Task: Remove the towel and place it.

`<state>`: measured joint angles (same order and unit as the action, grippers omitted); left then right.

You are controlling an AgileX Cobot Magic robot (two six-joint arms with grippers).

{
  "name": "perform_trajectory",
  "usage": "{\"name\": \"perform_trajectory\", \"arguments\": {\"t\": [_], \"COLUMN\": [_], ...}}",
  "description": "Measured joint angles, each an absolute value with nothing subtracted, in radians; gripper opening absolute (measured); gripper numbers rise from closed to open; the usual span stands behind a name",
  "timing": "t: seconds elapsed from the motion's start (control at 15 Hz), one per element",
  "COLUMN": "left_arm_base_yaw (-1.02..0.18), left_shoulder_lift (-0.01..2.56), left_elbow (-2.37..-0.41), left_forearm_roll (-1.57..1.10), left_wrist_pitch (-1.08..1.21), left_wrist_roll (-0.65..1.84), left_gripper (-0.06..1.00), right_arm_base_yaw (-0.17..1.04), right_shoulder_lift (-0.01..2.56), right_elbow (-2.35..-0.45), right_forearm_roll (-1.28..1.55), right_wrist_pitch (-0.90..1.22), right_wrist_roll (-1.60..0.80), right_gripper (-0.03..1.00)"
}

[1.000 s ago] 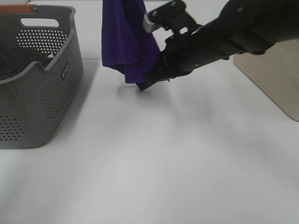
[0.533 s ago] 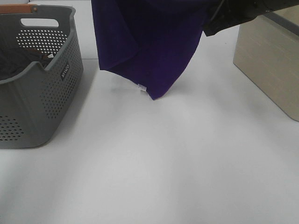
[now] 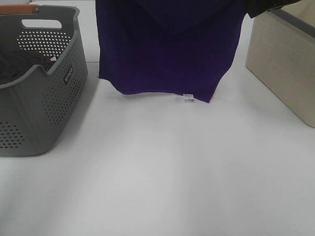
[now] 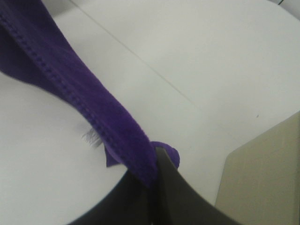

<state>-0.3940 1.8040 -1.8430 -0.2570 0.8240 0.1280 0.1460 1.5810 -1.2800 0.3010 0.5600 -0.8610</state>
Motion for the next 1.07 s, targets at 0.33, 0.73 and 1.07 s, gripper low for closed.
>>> {"name": "perform_trajectory", "arguments": {"t": [0.33, 0.73, 1.07], "left_arm_base_yaw": [-0.394, -0.295, -0.287], "left_shoulder_lift": [1.717, 1.856, 1.927], "left_elbow": [-1.687, -1.718, -1.774], "left_forearm_roll": [-0.266, -0.341, -0.364], "left_wrist_pitch": [0.665, 0.359, 0.336], "left_wrist_roll": [0.143, 0.226, 0.296], "left_gripper": [0.0, 0.0, 0.0], "right_arm_base_yaw": [0.146, 0.151, 0.148], "right_shoulder_lift": [1.572, 1.844, 1.946], "right_elbow": [-1.28, -1.592, -1.777], "right_forearm_roll": [0.299, 0.306, 0.253], "right_wrist_pitch": [0.512, 0.394, 0.408], "right_wrist_roll": [-0.861, -0.861, -0.861], "right_gripper": [0.0, 0.0, 0.0]}}
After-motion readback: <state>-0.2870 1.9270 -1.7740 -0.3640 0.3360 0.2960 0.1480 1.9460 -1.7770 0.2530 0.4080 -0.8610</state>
